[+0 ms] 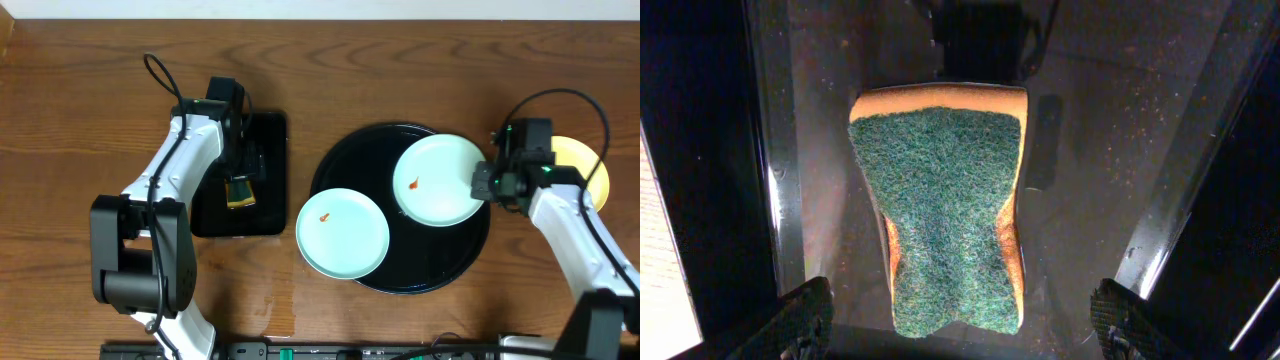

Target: Clean dirty plates on tray and stack at the side

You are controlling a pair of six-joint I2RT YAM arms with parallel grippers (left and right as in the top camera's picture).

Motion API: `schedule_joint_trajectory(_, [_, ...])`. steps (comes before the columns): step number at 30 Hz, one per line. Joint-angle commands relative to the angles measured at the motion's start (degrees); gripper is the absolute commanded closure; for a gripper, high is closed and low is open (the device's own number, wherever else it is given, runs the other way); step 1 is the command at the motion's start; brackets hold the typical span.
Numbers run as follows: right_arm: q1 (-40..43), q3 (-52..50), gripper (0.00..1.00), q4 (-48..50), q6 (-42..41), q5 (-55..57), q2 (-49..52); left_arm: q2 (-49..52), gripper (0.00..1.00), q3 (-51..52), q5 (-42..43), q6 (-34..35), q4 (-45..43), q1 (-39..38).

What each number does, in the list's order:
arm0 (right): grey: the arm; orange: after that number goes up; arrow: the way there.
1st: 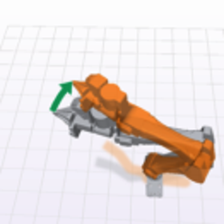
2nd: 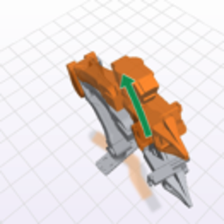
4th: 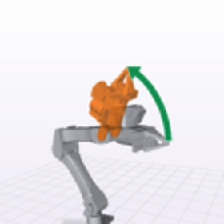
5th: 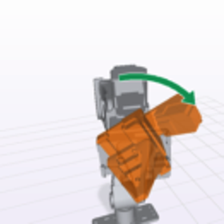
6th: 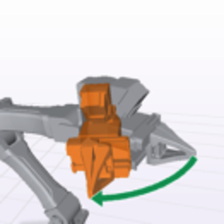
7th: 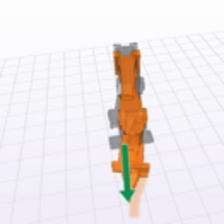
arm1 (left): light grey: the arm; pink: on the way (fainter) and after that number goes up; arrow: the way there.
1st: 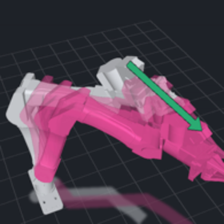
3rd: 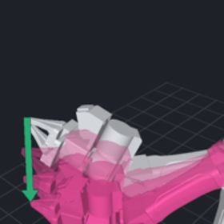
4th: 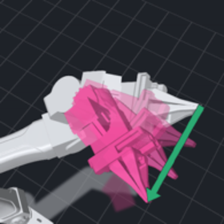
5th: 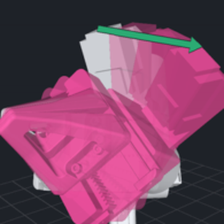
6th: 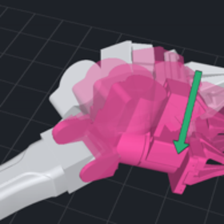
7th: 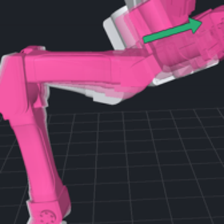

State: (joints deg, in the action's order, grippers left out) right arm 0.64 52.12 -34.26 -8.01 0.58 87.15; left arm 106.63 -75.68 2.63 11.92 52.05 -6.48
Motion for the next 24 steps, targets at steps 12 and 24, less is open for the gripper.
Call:
schedule_joint_trajectory(12, [-2.03, 0.31, 0.99, 2.93, -0.55, -0.83, 6.29, -0.55, 0.17, -0.72, -0.50, -0.31, -0.96, 0.04])
schedule_joint_trajectory(24, [-2.03, 0.31, 0.99, 6.91, -5.35, 2.60, 6.29, -0.55, 0.17, -0.70, 8.94, -0.31, 1.49, -0.07])
